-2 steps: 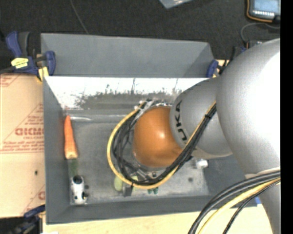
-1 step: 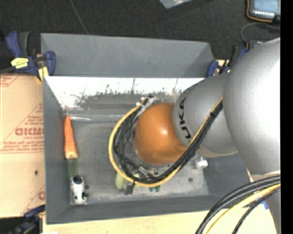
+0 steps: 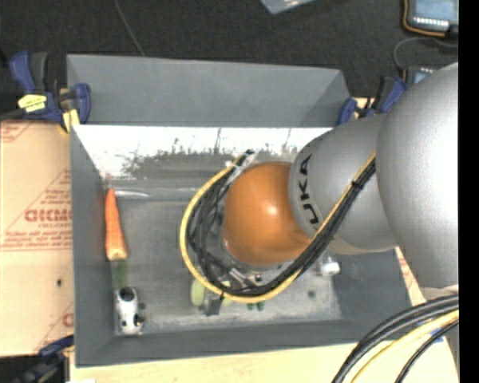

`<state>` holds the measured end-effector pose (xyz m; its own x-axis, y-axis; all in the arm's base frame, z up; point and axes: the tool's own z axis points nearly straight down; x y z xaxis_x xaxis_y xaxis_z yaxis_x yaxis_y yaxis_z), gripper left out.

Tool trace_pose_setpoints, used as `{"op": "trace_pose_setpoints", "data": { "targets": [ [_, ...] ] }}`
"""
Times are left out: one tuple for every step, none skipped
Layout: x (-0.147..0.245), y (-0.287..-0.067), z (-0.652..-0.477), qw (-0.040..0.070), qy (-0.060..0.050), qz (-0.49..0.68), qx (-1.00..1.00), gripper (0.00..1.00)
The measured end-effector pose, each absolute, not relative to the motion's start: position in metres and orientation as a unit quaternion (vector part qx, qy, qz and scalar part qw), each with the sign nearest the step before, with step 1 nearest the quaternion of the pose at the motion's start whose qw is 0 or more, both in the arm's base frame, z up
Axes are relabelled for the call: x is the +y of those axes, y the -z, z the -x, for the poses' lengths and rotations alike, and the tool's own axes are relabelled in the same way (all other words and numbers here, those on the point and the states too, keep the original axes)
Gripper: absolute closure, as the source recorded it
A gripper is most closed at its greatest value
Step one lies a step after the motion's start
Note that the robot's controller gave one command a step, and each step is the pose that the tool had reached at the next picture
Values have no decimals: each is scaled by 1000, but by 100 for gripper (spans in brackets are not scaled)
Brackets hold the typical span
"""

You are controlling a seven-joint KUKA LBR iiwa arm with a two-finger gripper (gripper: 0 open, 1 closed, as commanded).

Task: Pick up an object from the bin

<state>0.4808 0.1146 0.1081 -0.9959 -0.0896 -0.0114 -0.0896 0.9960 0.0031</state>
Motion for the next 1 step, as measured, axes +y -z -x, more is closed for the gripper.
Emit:
{"op": "trace_pose_setpoints", "data": {
  "targets": [
    [114, -126, -481, 5, -2, 44, 999, 100]
  ]
}}
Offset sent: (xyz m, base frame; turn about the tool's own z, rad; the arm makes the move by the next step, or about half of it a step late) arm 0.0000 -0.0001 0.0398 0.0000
